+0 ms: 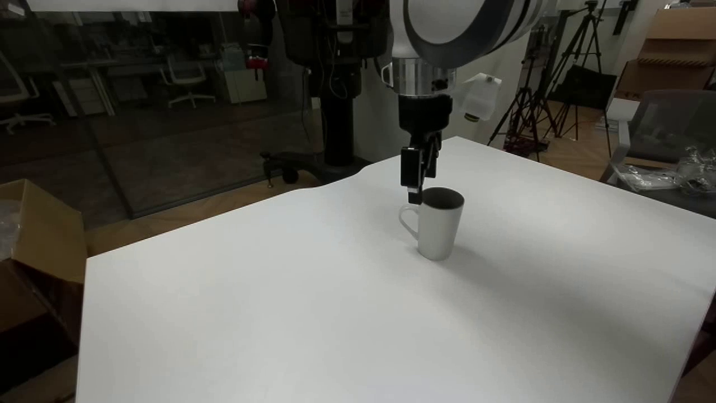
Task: Move the mug to the left
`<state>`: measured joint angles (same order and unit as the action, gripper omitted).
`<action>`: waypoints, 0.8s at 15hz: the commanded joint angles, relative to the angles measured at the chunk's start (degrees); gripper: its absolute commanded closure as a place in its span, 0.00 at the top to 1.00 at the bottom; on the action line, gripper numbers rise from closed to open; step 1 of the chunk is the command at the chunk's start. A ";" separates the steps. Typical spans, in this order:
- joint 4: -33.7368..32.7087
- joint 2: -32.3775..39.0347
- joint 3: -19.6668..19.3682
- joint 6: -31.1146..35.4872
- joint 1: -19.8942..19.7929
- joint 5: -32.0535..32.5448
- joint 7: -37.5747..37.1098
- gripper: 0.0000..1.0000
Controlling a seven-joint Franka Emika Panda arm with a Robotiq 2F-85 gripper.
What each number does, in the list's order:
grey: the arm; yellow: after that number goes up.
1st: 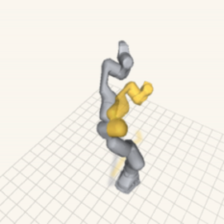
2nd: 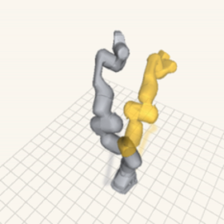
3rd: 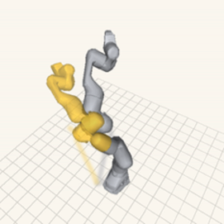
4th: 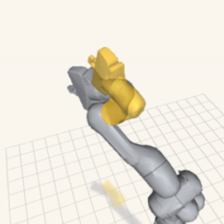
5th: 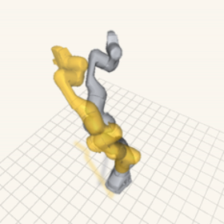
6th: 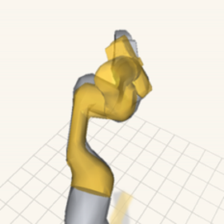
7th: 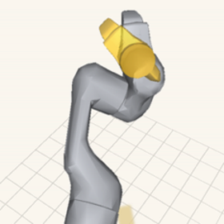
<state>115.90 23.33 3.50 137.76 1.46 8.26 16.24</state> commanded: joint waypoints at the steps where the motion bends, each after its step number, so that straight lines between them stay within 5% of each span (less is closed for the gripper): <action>1: 2.16 -0.78 1.09 2.79 0.55 -0.16 -0.16 1.00; 12: 16.35 -5.72 1.89 18.49 -2.11 -9.14 -1.46 1.00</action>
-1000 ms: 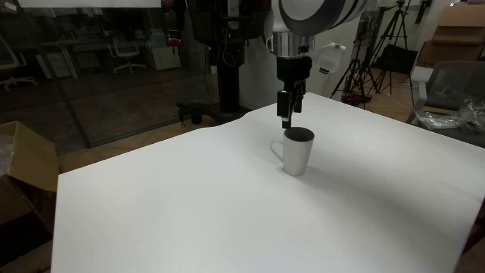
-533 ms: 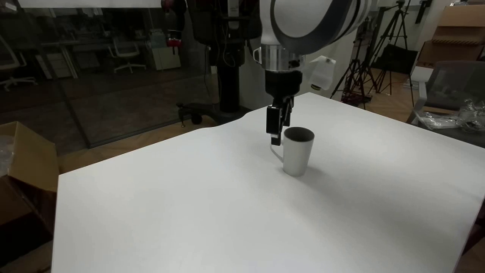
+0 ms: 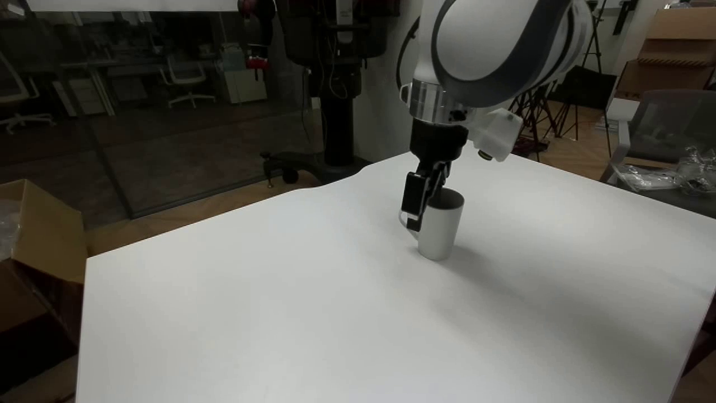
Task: Move the mug to the left
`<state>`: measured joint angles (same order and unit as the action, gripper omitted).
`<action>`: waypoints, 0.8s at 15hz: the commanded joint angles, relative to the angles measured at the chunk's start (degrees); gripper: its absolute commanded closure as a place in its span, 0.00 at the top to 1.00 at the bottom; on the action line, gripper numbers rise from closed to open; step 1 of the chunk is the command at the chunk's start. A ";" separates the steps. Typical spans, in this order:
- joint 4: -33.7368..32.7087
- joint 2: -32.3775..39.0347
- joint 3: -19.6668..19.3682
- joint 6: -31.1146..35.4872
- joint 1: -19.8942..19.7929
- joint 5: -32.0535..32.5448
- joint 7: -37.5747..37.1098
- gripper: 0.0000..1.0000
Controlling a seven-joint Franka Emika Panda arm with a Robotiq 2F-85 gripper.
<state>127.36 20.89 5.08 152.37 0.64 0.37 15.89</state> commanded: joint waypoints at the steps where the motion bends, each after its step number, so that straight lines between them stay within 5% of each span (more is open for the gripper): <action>1: 5.68 -3.48 -0.05 5.09 -1.49 -0.87 -0.76 1.00; 12: 5.62 -3.04 1.71 4.93 -6.97 -0.79 12.18 1.00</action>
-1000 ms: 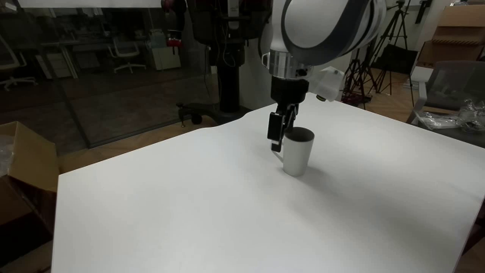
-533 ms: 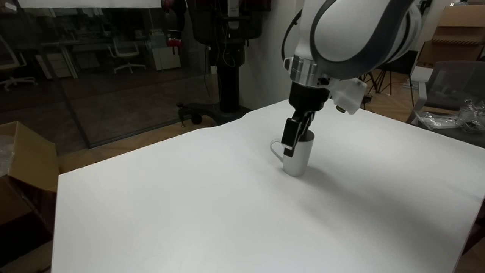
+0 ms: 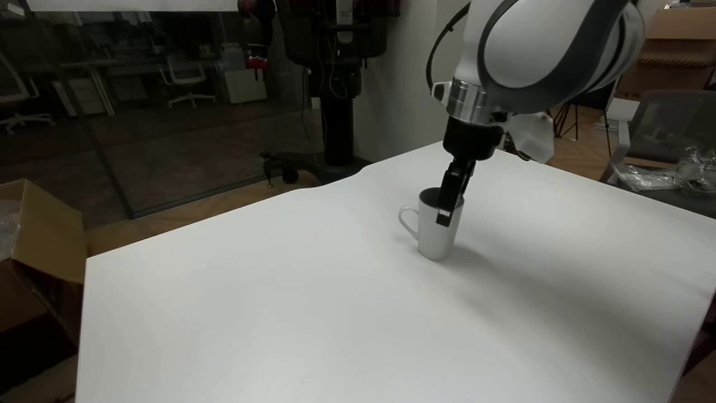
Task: Move the mug to the left
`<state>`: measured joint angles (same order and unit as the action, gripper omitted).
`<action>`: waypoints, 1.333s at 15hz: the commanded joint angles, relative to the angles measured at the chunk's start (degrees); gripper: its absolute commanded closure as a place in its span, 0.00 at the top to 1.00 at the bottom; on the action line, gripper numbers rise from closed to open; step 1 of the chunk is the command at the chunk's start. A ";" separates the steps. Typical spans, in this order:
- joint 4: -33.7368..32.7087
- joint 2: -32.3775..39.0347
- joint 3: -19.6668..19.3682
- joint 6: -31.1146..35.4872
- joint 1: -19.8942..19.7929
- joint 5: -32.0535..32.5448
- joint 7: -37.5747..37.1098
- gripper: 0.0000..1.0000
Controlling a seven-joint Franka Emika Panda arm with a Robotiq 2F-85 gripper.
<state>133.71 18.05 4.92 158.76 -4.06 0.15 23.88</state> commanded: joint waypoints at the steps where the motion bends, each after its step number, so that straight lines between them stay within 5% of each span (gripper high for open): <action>1: -1.40 0.22 2.67 -2.29 -3.29 -1.36 6.49 1.00; 9: -7.21 2.97 2.73 -13.89 -5.05 -0.18 20.58 1.00; 20: -8.30 4.27 1.42 -13.80 -4.02 2.29 22.21 1.00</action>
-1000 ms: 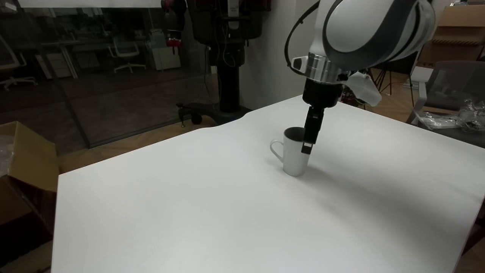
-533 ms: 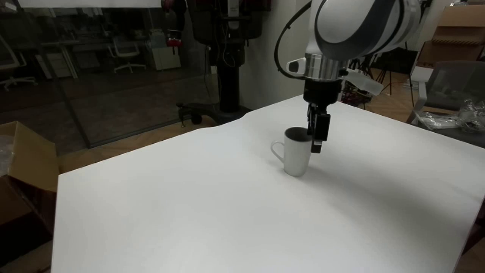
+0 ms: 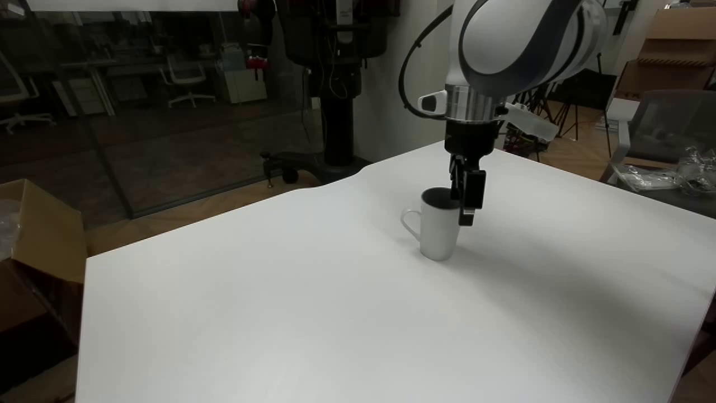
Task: Move the mug to the left
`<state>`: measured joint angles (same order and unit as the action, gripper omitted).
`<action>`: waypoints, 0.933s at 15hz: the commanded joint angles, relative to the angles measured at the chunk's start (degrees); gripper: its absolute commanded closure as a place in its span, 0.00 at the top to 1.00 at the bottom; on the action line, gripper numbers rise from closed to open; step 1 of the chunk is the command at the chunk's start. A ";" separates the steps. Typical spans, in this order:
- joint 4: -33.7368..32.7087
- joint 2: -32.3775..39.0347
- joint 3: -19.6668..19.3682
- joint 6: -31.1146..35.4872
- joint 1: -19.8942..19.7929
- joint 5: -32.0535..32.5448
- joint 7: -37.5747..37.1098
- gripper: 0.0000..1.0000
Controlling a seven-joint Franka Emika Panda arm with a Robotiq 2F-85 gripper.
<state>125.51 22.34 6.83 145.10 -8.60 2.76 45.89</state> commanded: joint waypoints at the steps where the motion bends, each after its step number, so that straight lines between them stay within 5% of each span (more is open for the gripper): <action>1: -0.10 -0.02 -0.49 -0.14 0.52 -0.33 0.21 1.00; 6: -3.64 2.69 -0.48 1.93 0.43 -1.18 -0.54 0.99; 7: -4.14 3.10 -0.69 2.61 0.62 -0.83 -1.03 0.75; 9: -5.16 4.10 -0.91 3.83 0.87 -0.20 -1.43 0.71; 14: -8.86 7.62 -0.53 3.22 1.29 0.37 -1.08 0.34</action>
<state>120.26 27.21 6.63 148.95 -8.27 2.34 45.83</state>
